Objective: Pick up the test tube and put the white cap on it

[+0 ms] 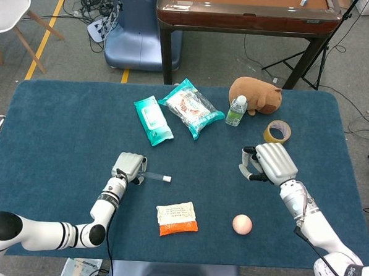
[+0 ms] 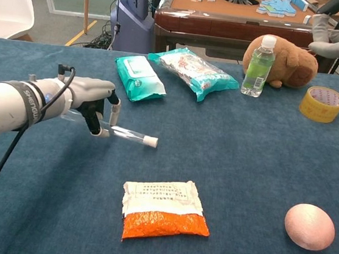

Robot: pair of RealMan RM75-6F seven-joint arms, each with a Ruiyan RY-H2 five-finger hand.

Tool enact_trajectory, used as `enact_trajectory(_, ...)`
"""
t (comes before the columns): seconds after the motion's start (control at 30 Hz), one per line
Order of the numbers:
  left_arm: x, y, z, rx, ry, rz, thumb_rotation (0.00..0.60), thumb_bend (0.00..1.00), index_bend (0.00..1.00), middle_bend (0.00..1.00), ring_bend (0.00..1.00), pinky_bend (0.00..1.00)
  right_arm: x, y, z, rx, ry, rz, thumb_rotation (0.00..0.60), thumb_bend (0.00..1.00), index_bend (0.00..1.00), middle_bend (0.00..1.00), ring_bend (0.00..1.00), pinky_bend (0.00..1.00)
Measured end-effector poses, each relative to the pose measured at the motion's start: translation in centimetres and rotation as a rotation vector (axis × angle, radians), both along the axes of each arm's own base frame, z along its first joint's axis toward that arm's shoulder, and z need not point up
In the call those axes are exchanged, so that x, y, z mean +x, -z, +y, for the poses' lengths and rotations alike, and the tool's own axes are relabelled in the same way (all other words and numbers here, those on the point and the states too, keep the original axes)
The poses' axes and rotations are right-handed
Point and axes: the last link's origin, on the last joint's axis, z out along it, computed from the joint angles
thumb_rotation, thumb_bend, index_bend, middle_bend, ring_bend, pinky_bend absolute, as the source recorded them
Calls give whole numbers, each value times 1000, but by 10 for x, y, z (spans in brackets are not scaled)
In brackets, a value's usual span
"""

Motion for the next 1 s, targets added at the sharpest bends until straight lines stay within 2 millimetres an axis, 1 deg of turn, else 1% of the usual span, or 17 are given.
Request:
enact_trajectory(0.07, -1, 3, 0, -5, -6, 5, 600, 292, 542, 1000, 918, 1000, -2, 1, -1, 2, 5, 1, 600, 395, 507, 949, 1000, 1000)
enact_trajectory(0.3, -1, 4, 0, -16, -6, 15, 600, 291, 365, 1000, 913, 1000, -7, 1, -2, 1, 19, 0, 600, 394, 507, 949, 1000, 1000)
enact_trajectory(0.37, 1, 3, -1, -18, -4, 9, 600, 292, 281, 999, 910, 1000, -8, 0, -3, -3, 21, 1, 600, 394, 507, 949, 1000, 1000)
enact_trajectory(0.43, 2, 1, -2, -20, -1, 5, 600, 292, 226, 994, 906, 1000, -9, -1, -3, -7, 21, 3, 600, 394, 507, 949, 1000, 1000)
enact_trajectory(0.53, 6, -6, -4, -20, 4, -11, 600, 291, 210, 979, 898, 1000, -11, -3, -3, -15, 23, 18, 600, 393, 507, 937, 1000, 1000)
enact_trajectory(0.6, 8, -14, -5, -16, 8, -29, 600, 291, 212, 958, 879, 1000, -15, -5, -2, -19, 30, 43, 600, 394, 502, 903, 986, 1000)
enact_trajectory(0.63, 9, -18, -6, -14, 10, -37, 600, 291, 216, 940, 862, 1000, -18, -7, -1, -20, 35, 58, 600, 394, 497, 874, 960, 1000)
enact_trajectory(0.7, 10, -32, -8, -1, 17, -56, 600, 291, 224, 903, 820, 1000, -26, -11, 1, -23, 58, 97, 600, 394, 485, 816, 897, 1000)
enact_trajectory(0.73, 9, -39, -9, 8, 22, -63, 600, 291, 228, 882, 797, 1000, -30, -14, 3, -24, 71, 112, 600, 394, 477, 768, 851, 1000)
enact_trajectory(0.8, 6, -56, -10, 43, 38, -71, 600, 291, 235, 841, 755, 1000, -42, -19, 8, -26, 106, 144, 600, 394, 464, 705, 786, 1000)
enact_trajectory(0.87, 0, -73, -12, 89, 55, -75, 600, 291, 249, 775, 695, 977, -54, -22, 14, -30, 139, 171, 600, 393, 439, 638, 719, 966)
enact_trajectory(0.93, -6, -84, -16, 124, 67, -78, 600, 292, 253, 706, 646, 918, -64, -25, 19, -33, 167, 188, 600, 371, 410, 565, 645, 883)
enact_trajectory(1.0, -15, -96, -22, 162, 76, -82, 600, 291, 255, 643, 604, 859, -76, -29, 26, -39, 202, 200, 600, 349, 388, 526, 600, 830)
